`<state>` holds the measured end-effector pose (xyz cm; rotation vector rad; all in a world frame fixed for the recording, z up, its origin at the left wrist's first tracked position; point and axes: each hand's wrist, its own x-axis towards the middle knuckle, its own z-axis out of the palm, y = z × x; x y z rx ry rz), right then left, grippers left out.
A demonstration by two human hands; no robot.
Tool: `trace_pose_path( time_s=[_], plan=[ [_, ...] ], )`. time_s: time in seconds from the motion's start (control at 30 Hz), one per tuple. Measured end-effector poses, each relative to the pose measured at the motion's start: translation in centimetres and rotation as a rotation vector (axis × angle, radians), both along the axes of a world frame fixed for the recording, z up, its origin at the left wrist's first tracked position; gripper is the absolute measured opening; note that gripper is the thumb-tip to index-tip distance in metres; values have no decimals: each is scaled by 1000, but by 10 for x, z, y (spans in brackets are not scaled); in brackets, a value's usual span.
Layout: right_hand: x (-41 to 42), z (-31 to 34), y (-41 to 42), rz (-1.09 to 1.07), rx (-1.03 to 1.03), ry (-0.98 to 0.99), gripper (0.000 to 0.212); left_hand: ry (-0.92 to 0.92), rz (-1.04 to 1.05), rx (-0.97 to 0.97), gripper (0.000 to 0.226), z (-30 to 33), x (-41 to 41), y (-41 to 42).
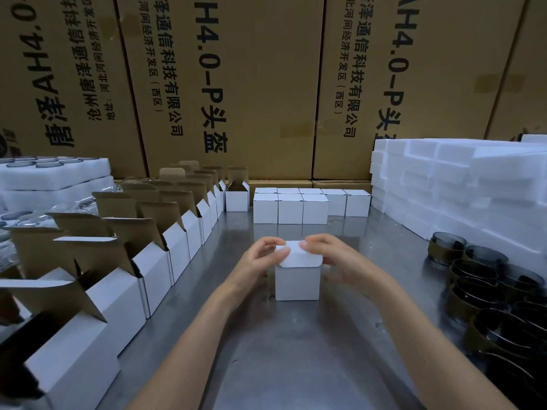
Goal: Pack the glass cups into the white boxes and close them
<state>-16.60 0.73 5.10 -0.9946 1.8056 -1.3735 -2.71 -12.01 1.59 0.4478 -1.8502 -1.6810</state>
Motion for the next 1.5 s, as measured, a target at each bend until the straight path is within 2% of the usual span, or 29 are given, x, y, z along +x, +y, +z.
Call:
trace_pose_path(
  time_s=[0.07, 0.23, 0.33, 0.53, 0.63, 0.7, 0.83, 0.93, 1.03, 1.1, 1.17, 1.23, 1.37, 1.5],
  plan=[
    [-2, -3, 1, 11, -2, 94, 46, 2, 35, -71, 46, -1, -1, 0],
    [2, -2, -1, -36, -93, 143, 55, 18, 137, -125, 34, 1, -1, 0],
    [3, -1, 0, -25, -69, 180, 42, 11, 118, -112, 34, 1, 1, -1],
    [5, -7, -10, 10, -28, -1, 42, 28, -67, 54, 37, -4, 3, -3],
    [9, -14, -20, -44, -80, -85, 41, -7, -87, 113, 22, -3, 2, -1],
    [11, -18, -23, -61, -101, -86, 39, 15, -68, 101, 14, -4, 1, -3],
    [12, -28, -22, -42, -168, -91, 32, 21, -10, 21, 16, -7, 2, -1],
    [13, -41, -18, -64, -207, 39, 32, 20, -12, 37, 39, -6, 5, 5],
    [21, -52, -12, -347, -394, 308, 52, 79, 102, 196, 54, -4, 5, 4],
    [34, -50, -12, -469, -447, 551, 69, 131, 254, 280, 46, -5, 4, 1],
    [48, -50, -17, -484, -346, 762, 80, 150, 300, 267, 38, -4, 1, 4],
    [54, -55, -24, -502, -217, 876, 78, 142, 276, 177, 34, -5, -5, 10],
    [37, -58, -29, -610, -139, 851, 57, 73, 249, 149, 31, -9, -12, 6],
    [-6, -56, -31, -841, -104, 638, 50, 15, 277, 186, 18, -12, -21, -24]
  ],
)
